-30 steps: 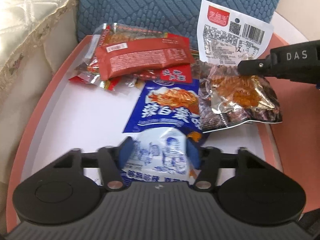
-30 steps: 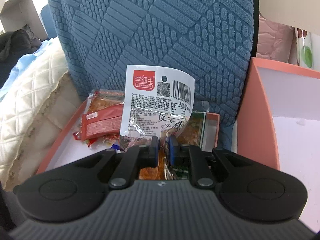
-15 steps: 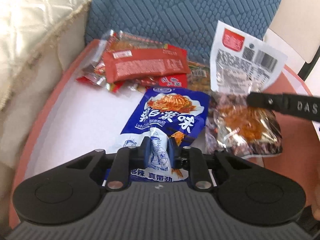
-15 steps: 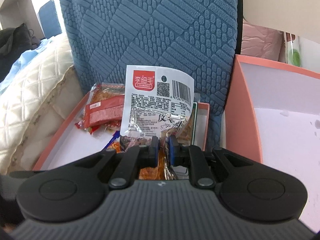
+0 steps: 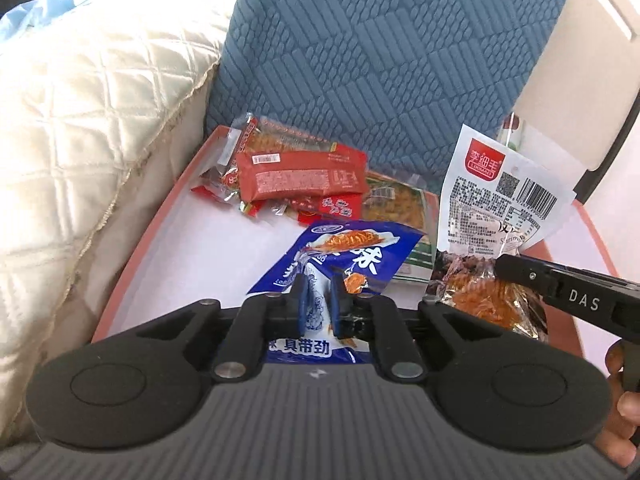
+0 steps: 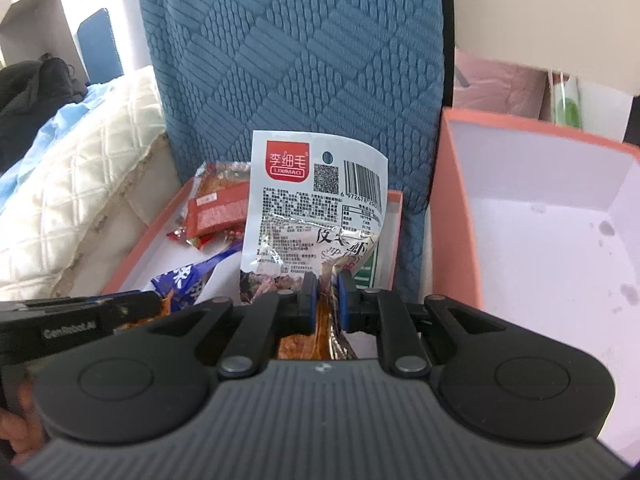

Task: Organize snacks
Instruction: 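Carry the shrimp bag into the box with right gripper while left grasps blue cabbage bag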

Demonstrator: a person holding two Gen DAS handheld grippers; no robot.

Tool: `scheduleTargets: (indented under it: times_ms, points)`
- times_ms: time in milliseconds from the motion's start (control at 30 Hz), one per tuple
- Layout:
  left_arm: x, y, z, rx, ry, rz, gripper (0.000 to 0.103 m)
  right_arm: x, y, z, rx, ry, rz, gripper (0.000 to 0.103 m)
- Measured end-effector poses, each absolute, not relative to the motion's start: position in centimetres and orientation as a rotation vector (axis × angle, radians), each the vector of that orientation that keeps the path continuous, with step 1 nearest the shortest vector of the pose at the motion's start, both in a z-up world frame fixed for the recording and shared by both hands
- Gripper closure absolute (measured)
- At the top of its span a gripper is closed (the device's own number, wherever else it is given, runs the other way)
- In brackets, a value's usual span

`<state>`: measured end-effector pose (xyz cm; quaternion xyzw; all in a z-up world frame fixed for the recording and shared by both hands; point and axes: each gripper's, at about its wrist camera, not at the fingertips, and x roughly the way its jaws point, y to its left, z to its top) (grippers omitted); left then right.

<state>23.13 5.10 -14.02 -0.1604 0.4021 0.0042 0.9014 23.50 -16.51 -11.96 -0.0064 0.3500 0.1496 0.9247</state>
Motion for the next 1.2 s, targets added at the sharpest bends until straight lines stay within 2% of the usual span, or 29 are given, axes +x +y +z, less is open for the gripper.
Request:
scheduleTargets:
  times_ms: [367, 1033, 1100, 1200]
  points:
    - [21.9, 3.5, -9.9, -0.356, 0.802, -0.027, 0.091, 21.6, -18.9, -7.6, -0.016, 0.66, 0.292, 0.089]
    - [24.6, -6.5, 0.0, -0.271, 0.78, -0.102, 0.091, 20.1, -24.5, -0.6, -0.01, 0.649, 0.238, 0.089]
    - [25.4, -7.3, 0.0, -0.28, 0.793, -0.111, 0.096, 20.3, -25.7, -0.5, -0.004, 0.648, 0.216, 0.089]
    - [25.9, -9.0, 0.6, -0.277, 0.794, -0.122, 0.096, 20.8, -27.8, -0.5, 0.014, 0.659, 0.176, 0.089]
